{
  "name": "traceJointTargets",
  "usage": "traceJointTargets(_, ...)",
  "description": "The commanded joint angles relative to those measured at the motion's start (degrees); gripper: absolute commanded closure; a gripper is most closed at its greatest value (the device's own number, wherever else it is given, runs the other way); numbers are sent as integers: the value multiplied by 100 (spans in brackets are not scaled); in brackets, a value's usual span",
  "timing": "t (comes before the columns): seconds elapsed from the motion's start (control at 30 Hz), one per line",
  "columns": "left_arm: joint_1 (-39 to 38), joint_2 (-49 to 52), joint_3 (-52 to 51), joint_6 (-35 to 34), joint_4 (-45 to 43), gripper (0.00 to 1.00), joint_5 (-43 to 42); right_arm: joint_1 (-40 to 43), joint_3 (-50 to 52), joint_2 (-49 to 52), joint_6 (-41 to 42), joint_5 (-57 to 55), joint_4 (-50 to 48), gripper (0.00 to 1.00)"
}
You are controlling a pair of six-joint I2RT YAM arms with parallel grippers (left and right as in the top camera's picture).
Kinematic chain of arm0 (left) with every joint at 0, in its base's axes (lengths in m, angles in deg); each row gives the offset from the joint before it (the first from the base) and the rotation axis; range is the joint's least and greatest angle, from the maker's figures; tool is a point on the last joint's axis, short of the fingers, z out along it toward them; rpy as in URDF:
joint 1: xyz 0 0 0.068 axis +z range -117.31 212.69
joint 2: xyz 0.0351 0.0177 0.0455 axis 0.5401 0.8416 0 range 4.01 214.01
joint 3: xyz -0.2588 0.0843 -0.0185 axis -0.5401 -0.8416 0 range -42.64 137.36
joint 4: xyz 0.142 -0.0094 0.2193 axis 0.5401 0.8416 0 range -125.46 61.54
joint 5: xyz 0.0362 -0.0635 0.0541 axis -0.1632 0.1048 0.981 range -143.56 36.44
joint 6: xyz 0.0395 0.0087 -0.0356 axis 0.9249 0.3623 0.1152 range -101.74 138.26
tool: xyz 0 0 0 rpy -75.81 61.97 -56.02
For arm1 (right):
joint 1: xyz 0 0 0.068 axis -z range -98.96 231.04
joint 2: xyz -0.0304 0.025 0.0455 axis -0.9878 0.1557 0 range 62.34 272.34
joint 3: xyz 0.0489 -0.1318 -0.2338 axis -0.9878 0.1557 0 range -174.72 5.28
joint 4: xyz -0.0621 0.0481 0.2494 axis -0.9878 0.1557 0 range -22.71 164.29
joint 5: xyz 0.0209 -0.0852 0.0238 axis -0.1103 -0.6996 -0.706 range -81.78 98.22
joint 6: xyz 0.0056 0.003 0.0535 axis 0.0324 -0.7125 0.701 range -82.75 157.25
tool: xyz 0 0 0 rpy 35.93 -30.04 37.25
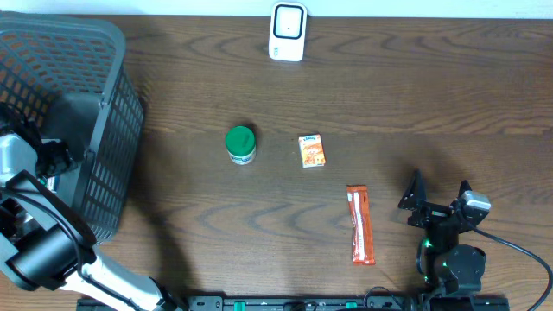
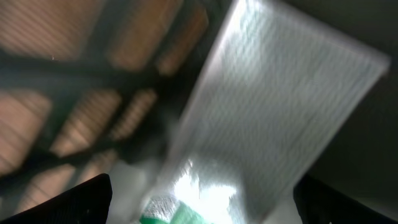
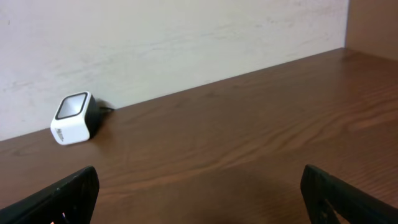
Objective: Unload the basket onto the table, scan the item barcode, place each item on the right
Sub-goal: 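Reach into the basket and grasp the white-green medicine box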
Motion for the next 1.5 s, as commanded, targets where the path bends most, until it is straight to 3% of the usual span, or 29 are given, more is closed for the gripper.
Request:
traceJointTargets(0.0, 4, 422, -31, 140, -101, 4, 33, -24, 7, 0, 68, -72, 9, 1)
traceJointTargets(0.2, 2, 828, -31, 98, -225, 5, 26, -24, 7, 0, 68, -74, 9, 1)
traceJointTargets(0.3, 2, 944, -31, -210, -267, 18, 26, -24, 9, 0, 68, -74, 9, 1)
traceJointTargets(0.33, 2, 964, -31, -385, -273, 26, 24, -24, 7, 0, 68, -74, 9, 1)
traceJointTargets(0.37, 2, 973, -31, -522, -280, 40, 0, -24, 7, 0, 68, -74, 9, 1)
traceJointTargets(0.4, 2, 973, -31, -586, -284, 45, -107, -24, 9, 0, 68, -72, 9, 1)
traceJointTargets(0.63, 2, 927, -24, -1108, -271, 54, -796, -24, 9, 0, 68, -74, 9, 1)
traceJointTargets(0.83, -2, 487, 118, -1440, -57, 54, -1010, -24, 7, 0, 68, -72, 9, 1)
traceJointTargets(1.13, -2, -1019, 138, -1471, 63, 54, -1008, -24, 9, 0, 68, -74, 9, 1)
traceJointTargets(1.27, -2, -1602, 138, -1858, 83, 54, -1023, -24, 7, 0, 68, -74, 9, 1)
traceJointTargets(1.47, -4, -2190, 138, -2072, 83, 54, -1655, -24, 7, 0, 68, -74, 9, 1)
